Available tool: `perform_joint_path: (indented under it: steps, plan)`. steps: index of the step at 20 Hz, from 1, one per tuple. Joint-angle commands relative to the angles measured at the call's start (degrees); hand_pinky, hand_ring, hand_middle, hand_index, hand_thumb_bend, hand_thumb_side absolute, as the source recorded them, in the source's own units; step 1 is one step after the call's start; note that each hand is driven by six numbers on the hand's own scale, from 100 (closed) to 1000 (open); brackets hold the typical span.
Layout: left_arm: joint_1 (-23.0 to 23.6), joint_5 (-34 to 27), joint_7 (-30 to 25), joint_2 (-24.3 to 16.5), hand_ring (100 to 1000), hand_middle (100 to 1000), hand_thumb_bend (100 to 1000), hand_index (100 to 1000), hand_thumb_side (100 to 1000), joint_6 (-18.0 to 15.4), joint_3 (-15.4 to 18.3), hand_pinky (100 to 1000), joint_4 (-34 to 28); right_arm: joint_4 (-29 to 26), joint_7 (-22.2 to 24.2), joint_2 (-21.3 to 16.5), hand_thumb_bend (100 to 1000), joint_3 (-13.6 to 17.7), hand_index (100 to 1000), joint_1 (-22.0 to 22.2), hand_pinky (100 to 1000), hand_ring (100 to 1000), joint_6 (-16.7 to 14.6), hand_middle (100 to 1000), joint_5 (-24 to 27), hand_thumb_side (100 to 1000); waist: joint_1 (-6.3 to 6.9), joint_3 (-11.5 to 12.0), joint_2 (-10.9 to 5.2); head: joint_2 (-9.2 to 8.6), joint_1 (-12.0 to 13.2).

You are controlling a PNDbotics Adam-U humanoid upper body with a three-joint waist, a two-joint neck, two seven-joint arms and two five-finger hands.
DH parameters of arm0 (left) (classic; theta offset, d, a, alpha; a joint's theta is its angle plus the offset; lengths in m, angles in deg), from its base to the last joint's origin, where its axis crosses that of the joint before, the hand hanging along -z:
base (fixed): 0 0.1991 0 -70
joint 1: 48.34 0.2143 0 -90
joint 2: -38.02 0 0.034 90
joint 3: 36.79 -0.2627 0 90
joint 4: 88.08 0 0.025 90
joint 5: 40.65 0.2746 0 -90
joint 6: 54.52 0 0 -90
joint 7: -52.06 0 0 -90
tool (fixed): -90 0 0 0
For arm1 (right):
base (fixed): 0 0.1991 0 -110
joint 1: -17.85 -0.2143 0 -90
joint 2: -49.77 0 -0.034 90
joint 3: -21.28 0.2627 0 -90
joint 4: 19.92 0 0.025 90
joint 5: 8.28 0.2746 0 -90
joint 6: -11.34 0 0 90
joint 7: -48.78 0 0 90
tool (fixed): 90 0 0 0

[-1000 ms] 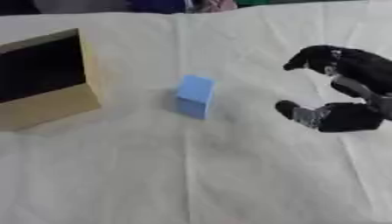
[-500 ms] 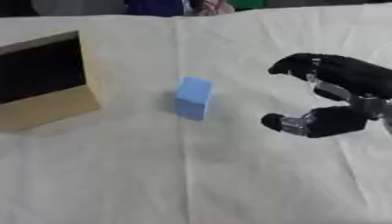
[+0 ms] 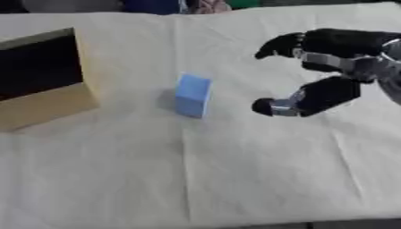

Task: Pick up objects on the table and place them in the box.

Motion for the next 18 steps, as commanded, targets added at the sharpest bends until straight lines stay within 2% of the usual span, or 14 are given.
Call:
perform_joint_path:
  steps: [1,8,13,15,18]
  plan:
    - [-0.87,-0.44,-0.06,-2.20,947,821,382,927,853,0.25,0.22,930,-0.89,-0.78,2.91,-0.09,496,-0.12,996,-3.00,985,1000,2.24,966,0.48,897,-0.09,0.10,-1.37,0.67,-0.56]
    - [-0.89,-0.59,-0.01,-2.28,947,817,382,924,848,0.58,0.09,929,-0.89,-0.78,9.37,4.18,444,-2.39,1000,-10.38,986,1000,8.06,973,-1.04,805,-0.13,0.44,-2.19,0.96,-1.15]
    - [-1.12,-0.69,-0.16,-2.18,945,809,378,922,845,0.65,-0.06,929,-0.89,-0.78,13.39,7.71,573,-3.66,981,-14.37,990,1000,11.73,958,-2.91,964,0.01,0.49,-2.38,0.97,-1.37]
    - [-1.23,-0.73,-0.20,-2.09,945,806,376,920,844,0.72,-0.11,928,-0.89,-0.78,14.62,8.80,586,-4.04,979,-15.15,987,1000,12.81,952,-3.68,994,0.02,0.55,-2.35,0.83,-1.50]
    - [-1.29,-0.92,-0.20,-1.96,943,802,376,919,843,1.13,-0.13,927,-0.89,0.09,16.53,10.71,549,-4.48,1000,-16.28,963,1000,13.81,948,-3.82,969,0.02,0.70,-2.26,0.86,-1.63]
